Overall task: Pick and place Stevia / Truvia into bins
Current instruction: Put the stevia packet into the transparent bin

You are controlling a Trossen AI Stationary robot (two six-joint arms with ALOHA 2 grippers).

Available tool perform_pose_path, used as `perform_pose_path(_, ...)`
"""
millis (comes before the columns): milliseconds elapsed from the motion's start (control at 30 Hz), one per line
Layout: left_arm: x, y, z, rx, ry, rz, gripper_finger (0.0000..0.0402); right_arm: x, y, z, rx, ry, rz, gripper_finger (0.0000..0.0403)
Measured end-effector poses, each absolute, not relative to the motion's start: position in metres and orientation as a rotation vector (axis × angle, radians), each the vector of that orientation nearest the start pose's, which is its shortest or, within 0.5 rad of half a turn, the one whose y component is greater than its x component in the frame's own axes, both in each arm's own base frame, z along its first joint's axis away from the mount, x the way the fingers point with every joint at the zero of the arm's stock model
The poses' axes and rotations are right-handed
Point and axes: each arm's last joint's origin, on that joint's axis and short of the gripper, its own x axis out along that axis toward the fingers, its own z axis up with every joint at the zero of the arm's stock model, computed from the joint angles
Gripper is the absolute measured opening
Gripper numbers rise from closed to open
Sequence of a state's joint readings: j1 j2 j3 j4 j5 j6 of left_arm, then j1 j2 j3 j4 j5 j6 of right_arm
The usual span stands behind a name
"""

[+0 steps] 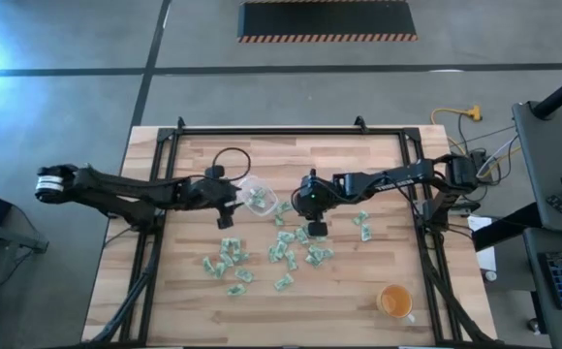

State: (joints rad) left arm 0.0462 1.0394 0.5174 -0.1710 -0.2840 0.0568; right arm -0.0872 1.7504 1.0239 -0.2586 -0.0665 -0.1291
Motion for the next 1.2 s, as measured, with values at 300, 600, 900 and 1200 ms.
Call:
perform_pose_path(300, 0.188, 0.014, 0.201, 0.114, 0.690, 0.286, 0.0193, 0.335, -0.024, 0.152, 0.071, 1.036, 0.072, 0.0068)
perform_pose_path(600, 0.189, 0.014, 0.197, 0.117, 0.708, 0.285, 0.0193, 0.336, -0.024, 0.137, 0.074, 1.061, 0.081, 0.0068)
perform_pose_path(900, 0.191, 0.014, 0.195, 0.119, 0.724, 0.284, 0.0193, 0.335, -0.023, 0.133, 0.129, 1.074, 0.071, 0.0068)
perform_pose_path(1200, 0.191, 0.014, 0.195, 0.119, 0.725, 0.285, 0.0193, 0.337, -0.024, 0.122, 0.132, 1.100, 0.073, 0.0068)
